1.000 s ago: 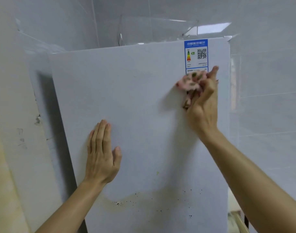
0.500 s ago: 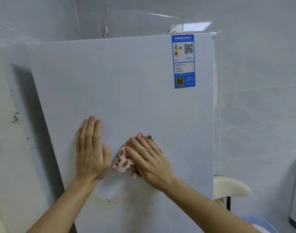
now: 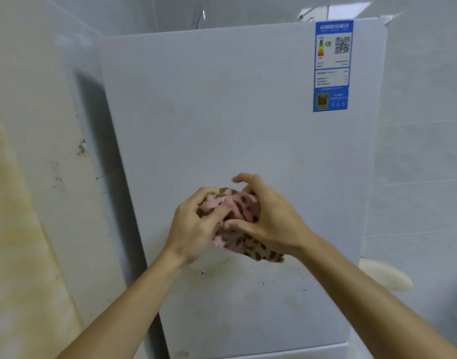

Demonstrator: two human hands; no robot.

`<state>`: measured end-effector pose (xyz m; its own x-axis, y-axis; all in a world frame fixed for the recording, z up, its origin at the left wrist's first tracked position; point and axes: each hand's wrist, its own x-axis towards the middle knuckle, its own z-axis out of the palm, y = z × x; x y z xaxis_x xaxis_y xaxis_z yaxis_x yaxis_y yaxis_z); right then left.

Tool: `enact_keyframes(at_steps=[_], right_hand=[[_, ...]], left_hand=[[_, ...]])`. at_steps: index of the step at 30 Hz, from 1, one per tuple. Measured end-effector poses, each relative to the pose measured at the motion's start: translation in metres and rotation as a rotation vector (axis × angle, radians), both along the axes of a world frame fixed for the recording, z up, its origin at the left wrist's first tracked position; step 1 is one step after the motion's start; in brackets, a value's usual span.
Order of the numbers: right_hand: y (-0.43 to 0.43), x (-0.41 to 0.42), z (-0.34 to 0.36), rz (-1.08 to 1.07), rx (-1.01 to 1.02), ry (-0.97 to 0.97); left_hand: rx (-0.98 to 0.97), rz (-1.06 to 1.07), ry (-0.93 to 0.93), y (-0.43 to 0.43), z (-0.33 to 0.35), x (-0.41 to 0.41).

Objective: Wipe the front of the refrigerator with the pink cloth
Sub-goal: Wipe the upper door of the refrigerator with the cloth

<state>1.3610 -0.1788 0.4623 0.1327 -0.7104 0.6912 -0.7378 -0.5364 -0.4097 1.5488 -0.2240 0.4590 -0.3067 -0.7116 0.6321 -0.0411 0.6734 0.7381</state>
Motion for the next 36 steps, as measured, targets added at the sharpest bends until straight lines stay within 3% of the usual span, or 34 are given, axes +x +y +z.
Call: enact_keyframes(at_steps=[5,9,14,17,22,26,31,36], right_hand=[[0.026,-0.009,0.002,0.145,0.324,-0.263],[0.036,-0.014,-0.003,0.260,0.440,-0.502],[0.039,-0.016,-0.006,0.339,0.465,-0.631],[0.041,-0.020,-0.007,0.266,0.486,-0.591],[0.044,-0.027,-0.012,0.257,0.801,-0.393],[0.045,-0.032,-0.022,0.349,0.671,-0.617],[0.048,-0.037,-0.033,0.104,0.521,-0.378],[0.058,-0.046,-0.035,0.126,0.560,-0.403]], left_hand=[[0.441,-0.326,0.118,0.002,0.000,0.015],[0.466,-0.305,0.060,0.003,-0.002,0.019],[0.520,-0.376,-0.076,0.008,0.003,0.024],[0.417,-0.293,-0.161,0.012,0.007,0.026],[0.212,-0.261,-0.232,0.023,0.008,0.022],[0.262,-0.251,-0.275,0.019,0.009,0.020],[0.344,-0.262,-0.651,0.016,0.011,0.014],[0.333,-0.230,-0.456,0.016,0.008,-0.001]])
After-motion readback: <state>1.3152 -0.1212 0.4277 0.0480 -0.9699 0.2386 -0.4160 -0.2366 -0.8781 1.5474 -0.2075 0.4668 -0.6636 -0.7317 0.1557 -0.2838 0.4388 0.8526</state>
